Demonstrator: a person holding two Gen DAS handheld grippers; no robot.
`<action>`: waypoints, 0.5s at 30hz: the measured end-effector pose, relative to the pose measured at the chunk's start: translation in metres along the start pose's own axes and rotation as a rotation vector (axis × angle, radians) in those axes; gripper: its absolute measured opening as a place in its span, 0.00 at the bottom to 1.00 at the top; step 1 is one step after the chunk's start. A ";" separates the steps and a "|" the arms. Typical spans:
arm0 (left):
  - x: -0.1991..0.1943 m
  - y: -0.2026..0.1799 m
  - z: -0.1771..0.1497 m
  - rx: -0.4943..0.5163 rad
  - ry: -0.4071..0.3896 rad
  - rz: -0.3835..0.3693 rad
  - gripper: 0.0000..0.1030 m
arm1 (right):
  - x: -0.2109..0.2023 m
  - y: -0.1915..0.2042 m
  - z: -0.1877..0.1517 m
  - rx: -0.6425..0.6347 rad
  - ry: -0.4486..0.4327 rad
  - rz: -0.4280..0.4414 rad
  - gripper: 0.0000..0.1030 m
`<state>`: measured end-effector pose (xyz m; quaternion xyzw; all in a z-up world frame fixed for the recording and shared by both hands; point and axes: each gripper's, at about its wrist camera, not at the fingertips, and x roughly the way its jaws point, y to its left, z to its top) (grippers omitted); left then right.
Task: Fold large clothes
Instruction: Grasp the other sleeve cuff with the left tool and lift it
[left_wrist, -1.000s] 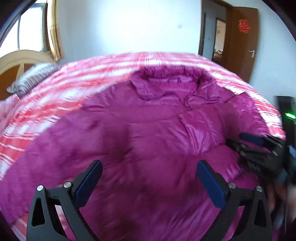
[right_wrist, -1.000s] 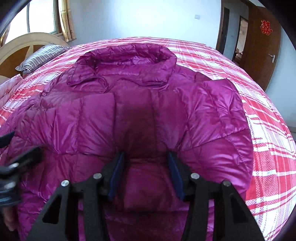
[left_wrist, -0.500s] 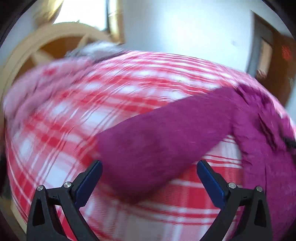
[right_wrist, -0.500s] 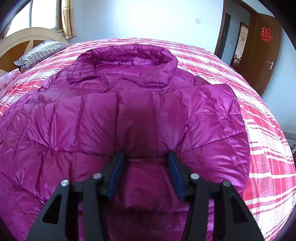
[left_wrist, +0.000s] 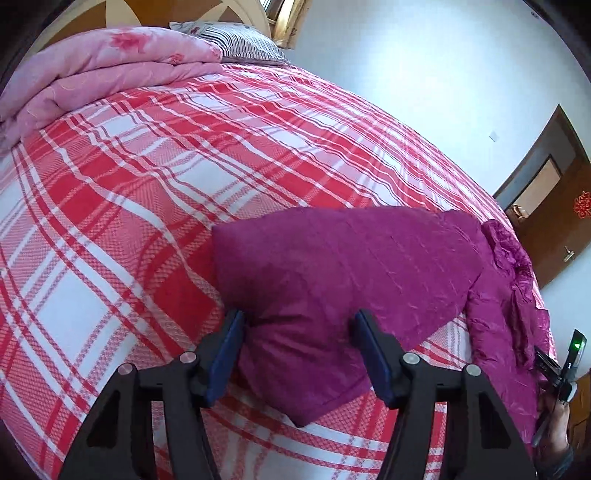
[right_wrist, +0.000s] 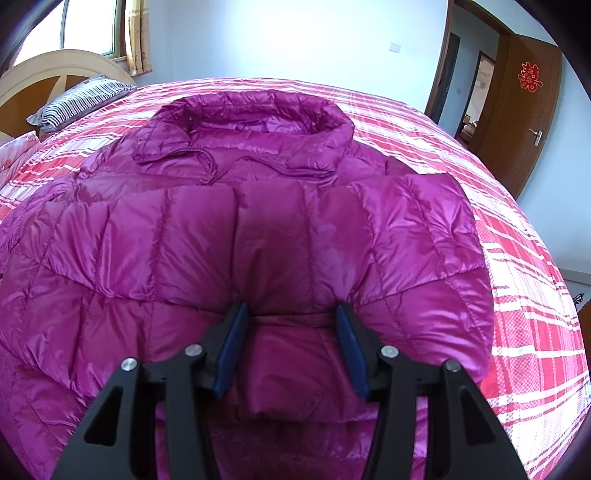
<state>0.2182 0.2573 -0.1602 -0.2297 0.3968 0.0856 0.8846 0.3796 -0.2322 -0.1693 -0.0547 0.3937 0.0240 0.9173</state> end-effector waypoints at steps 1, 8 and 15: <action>-0.002 0.003 0.001 -0.003 -0.006 0.025 0.61 | 0.000 0.000 0.000 0.000 0.000 0.001 0.52; -0.001 0.008 -0.003 0.010 -0.019 0.035 0.61 | -0.001 0.001 0.000 -0.002 -0.003 -0.004 0.52; 0.002 0.006 0.004 0.040 -0.031 0.008 0.21 | -0.001 0.000 0.000 -0.004 -0.005 -0.007 0.53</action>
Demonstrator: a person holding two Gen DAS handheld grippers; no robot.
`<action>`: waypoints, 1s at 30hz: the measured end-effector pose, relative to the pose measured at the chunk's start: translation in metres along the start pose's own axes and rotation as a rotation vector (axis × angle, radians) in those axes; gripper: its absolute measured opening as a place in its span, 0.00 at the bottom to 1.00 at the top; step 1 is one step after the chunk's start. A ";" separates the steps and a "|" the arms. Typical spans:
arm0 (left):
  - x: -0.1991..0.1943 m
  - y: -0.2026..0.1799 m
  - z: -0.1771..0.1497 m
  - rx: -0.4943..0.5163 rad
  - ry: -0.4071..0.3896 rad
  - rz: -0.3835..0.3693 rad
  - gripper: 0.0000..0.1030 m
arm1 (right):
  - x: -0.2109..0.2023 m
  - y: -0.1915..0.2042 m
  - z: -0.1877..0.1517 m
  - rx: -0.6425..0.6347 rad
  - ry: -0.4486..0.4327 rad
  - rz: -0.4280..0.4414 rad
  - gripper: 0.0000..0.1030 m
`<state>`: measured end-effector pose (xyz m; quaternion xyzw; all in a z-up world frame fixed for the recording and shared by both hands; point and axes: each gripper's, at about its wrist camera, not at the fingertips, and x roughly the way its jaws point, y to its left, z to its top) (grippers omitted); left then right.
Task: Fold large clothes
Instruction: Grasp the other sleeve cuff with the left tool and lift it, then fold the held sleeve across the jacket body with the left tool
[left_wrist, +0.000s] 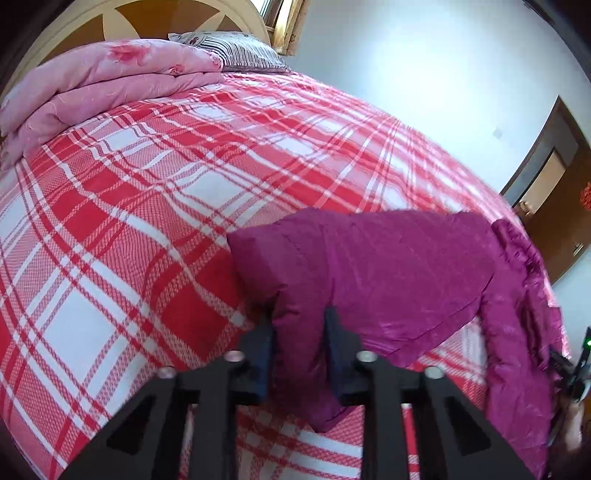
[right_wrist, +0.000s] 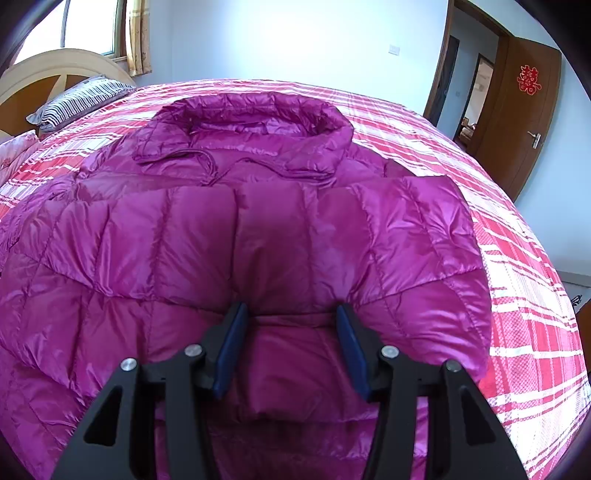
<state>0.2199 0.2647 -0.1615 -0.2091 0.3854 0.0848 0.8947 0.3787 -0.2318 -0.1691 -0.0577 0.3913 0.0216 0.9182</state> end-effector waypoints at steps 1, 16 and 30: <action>-0.003 -0.001 0.003 0.007 -0.011 -0.002 0.19 | 0.000 0.000 0.000 0.000 0.000 0.000 0.53; -0.110 -0.138 0.086 0.268 -0.351 -0.092 0.16 | 0.000 -0.001 0.000 0.010 0.000 0.008 0.53; -0.085 -0.335 0.016 0.587 -0.271 -0.337 0.16 | -0.044 -0.056 0.010 0.268 -0.133 0.267 0.80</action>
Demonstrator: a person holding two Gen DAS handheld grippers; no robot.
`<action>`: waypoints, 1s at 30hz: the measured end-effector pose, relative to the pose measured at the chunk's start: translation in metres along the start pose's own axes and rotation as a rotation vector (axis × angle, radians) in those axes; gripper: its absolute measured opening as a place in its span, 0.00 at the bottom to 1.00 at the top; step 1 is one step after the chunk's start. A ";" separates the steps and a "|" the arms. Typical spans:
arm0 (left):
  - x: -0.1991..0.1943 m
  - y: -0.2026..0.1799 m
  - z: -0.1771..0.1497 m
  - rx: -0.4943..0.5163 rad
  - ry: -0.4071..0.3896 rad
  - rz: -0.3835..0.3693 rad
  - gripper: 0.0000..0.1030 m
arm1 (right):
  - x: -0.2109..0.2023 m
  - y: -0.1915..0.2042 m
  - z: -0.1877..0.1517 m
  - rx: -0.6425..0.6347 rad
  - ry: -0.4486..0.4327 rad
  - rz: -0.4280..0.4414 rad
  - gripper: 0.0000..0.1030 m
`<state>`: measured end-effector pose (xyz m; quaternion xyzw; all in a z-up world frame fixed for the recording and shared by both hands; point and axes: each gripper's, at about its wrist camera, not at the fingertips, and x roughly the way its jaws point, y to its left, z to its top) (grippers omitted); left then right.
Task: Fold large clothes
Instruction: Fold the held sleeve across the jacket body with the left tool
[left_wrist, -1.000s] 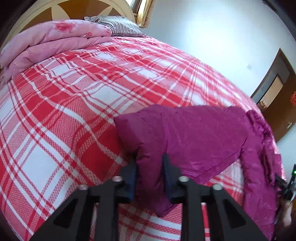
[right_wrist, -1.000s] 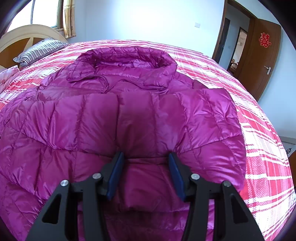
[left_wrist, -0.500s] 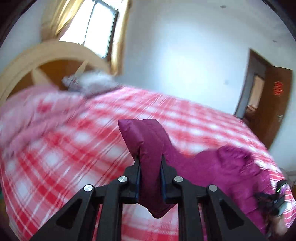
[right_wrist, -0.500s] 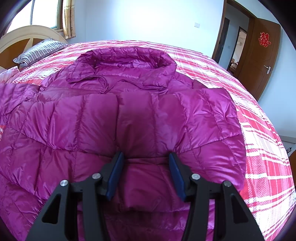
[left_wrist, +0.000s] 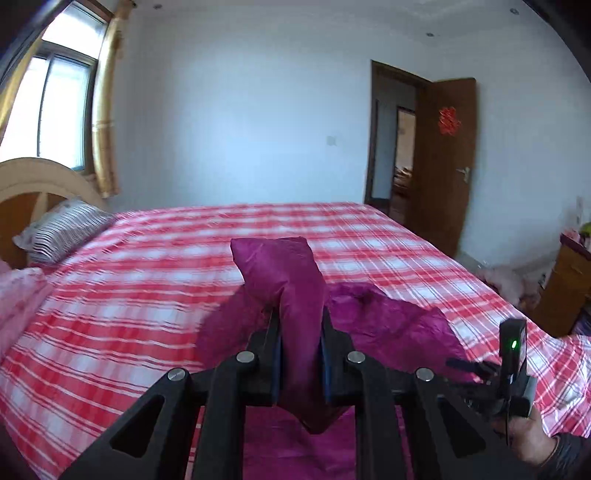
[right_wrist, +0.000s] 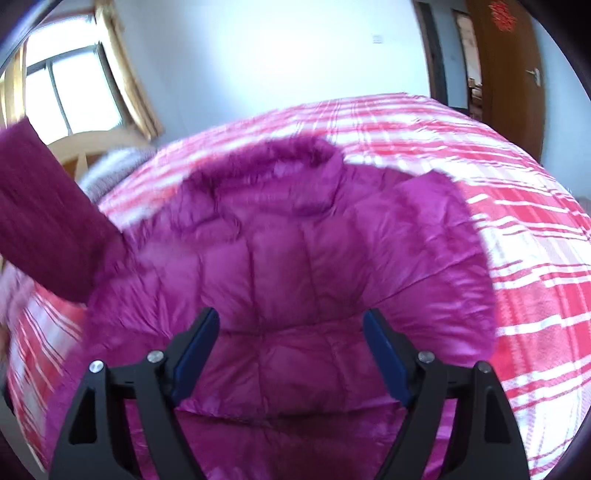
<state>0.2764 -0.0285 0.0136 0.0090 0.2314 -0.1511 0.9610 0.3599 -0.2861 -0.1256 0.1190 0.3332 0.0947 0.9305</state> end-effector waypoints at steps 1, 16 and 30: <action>0.010 -0.013 -0.008 0.005 0.017 -0.015 0.16 | -0.006 -0.003 0.003 0.004 -0.017 0.001 0.80; 0.088 -0.122 -0.076 0.144 0.151 0.013 0.25 | -0.032 -0.051 -0.013 0.093 -0.094 -0.037 0.82; 0.061 -0.059 -0.061 0.258 0.006 0.263 0.84 | -0.052 -0.039 -0.004 0.084 -0.122 -0.064 0.81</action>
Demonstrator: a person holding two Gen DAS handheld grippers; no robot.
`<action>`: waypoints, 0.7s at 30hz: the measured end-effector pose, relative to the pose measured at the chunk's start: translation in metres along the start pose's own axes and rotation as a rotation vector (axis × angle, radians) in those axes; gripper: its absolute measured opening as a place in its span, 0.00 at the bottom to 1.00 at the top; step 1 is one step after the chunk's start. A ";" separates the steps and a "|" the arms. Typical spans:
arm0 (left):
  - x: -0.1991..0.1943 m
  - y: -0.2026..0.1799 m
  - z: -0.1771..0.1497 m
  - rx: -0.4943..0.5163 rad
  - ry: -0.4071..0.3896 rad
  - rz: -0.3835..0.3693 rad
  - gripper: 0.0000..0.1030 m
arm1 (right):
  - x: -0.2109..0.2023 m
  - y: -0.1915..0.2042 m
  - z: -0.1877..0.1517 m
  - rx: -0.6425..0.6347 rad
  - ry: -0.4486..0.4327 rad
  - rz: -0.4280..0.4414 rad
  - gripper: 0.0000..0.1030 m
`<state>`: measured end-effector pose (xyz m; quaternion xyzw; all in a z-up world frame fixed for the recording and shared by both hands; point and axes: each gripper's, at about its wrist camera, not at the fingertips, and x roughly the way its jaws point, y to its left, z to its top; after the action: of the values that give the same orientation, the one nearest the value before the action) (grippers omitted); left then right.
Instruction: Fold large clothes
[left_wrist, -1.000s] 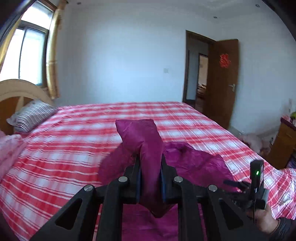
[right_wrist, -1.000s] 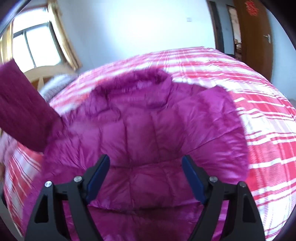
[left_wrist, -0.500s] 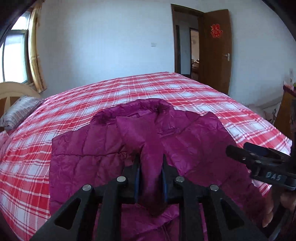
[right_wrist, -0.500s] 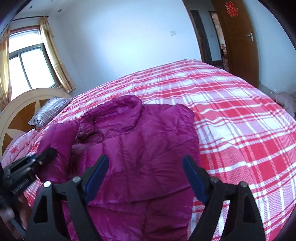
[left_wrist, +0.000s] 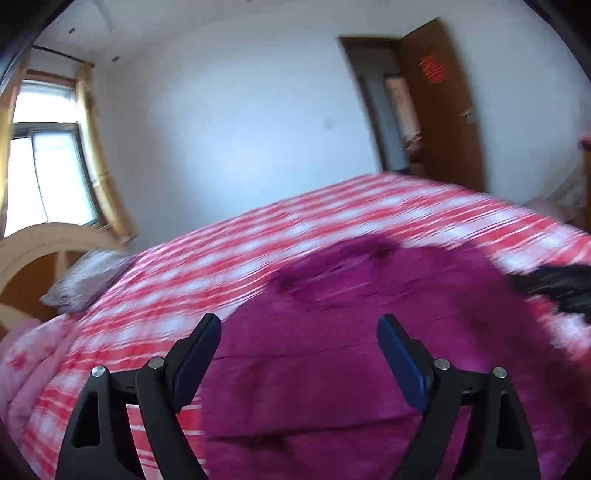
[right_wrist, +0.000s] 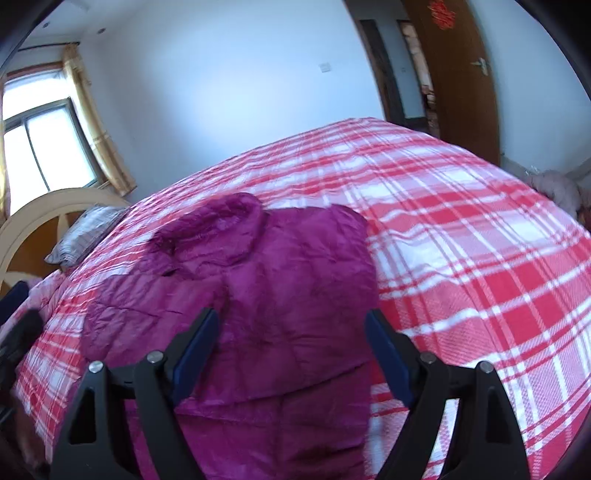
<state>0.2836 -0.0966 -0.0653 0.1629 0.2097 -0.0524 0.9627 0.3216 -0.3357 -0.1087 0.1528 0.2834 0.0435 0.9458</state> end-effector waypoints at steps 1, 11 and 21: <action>0.022 0.017 -0.005 -0.021 0.052 0.055 0.84 | -0.002 0.011 0.004 -0.021 -0.002 0.012 0.78; 0.129 0.066 -0.064 -0.159 0.361 0.082 0.84 | 0.079 0.107 -0.007 -0.204 0.174 0.030 0.70; 0.144 0.069 -0.079 -0.205 0.411 0.033 0.88 | 0.102 0.089 -0.032 -0.184 0.236 -0.005 0.70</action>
<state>0.3952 -0.0098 -0.1730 0.0748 0.4031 0.0193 0.9119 0.3892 -0.2259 -0.1594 0.0583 0.3877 0.0844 0.9160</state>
